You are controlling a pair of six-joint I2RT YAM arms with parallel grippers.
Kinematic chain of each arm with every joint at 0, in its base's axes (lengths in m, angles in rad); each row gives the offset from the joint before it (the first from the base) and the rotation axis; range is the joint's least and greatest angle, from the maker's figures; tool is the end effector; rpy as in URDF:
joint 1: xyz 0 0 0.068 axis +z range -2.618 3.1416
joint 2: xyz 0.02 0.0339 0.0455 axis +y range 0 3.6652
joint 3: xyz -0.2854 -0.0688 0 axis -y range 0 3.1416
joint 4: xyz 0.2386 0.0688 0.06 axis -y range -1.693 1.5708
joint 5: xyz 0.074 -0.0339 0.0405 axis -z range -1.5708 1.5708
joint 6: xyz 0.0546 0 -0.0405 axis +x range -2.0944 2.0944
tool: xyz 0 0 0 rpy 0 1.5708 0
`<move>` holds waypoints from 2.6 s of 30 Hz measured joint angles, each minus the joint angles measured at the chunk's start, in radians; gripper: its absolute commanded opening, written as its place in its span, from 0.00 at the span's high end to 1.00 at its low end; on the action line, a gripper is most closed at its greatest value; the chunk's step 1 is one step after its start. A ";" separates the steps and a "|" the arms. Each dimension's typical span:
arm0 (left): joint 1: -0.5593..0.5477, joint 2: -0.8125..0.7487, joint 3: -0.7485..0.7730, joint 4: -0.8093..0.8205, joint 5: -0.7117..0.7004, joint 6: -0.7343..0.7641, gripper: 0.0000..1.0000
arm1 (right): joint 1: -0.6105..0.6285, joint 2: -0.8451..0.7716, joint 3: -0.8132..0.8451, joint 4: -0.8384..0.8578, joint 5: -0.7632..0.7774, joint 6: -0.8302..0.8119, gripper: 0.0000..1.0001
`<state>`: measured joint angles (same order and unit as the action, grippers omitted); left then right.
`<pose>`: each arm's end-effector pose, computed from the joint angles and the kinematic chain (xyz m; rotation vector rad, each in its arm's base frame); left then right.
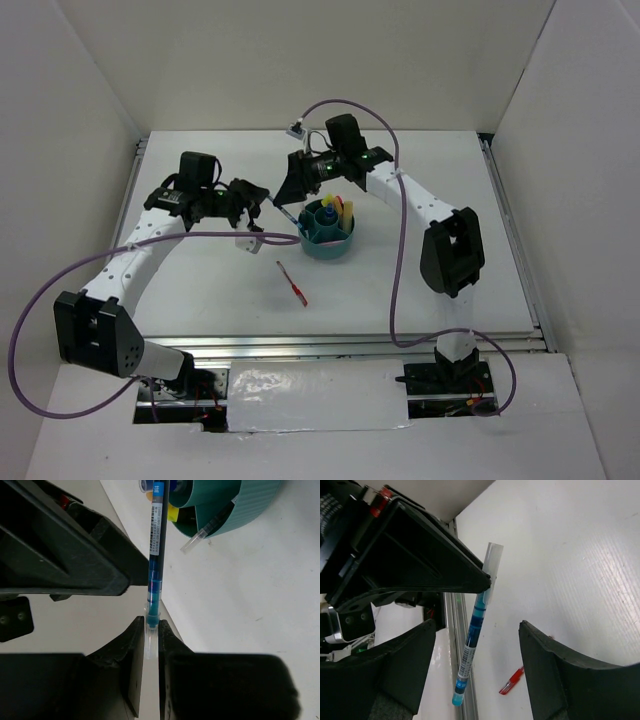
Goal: Sort the stationery into containers
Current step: Place the pen in the storage box.
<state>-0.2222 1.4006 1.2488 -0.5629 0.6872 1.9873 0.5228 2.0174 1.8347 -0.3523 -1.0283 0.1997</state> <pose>0.2892 -0.1009 0.3418 2.0159 0.6329 0.2609 0.3897 0.2785 0.3345 -0.9844 1.9242 1.5014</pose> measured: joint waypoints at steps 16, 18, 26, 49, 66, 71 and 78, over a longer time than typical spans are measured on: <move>-0.010 0.005 0.015 -0.017 0.033 0.000 0.95 | 0.029 0.056 0.056 -0.096 0.015 -0.045 0.52; -0.011 0.005 0.015 -0.026 0.033 0.000 0.94 | 0.034 0.059 0.059 -0.098 0.014 -0.045 0.56; -0.016 0.007 0.018 -0.072 0.041 0.000 0.95 | 0.040 0.068 0.084 -0.116 0.008 -0.045 0.68; -0.033 -0.055 -0.111 0.158 0.073 0.000 0.01 | -0.021 -0.072 -0.189 0.143 0.157 0.071 1.00; -0.074 -0.231 -0.175 0.418 -0.363 -0.627 0.01 | 0.099 -0.474 -0.735 0.913 0.910 0.055 1.00; 0.014 -0.123 -0.058 0.408 -0.554 -1.110 0.01 | 0.240 -0.455 -0.844 1.061 1.221 -0.066 1.00; 0.122 -0.168 -0.129 0.414 -0.601 -1.556 0.01 | 0.267 -0.401 -0.850 1.162 1.381 -0.126 1.00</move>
<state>-0.0998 1.2324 1.1198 -0.1486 0.0864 0.4309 0.7898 1.6165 0.9848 0.8097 0.3531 0.0734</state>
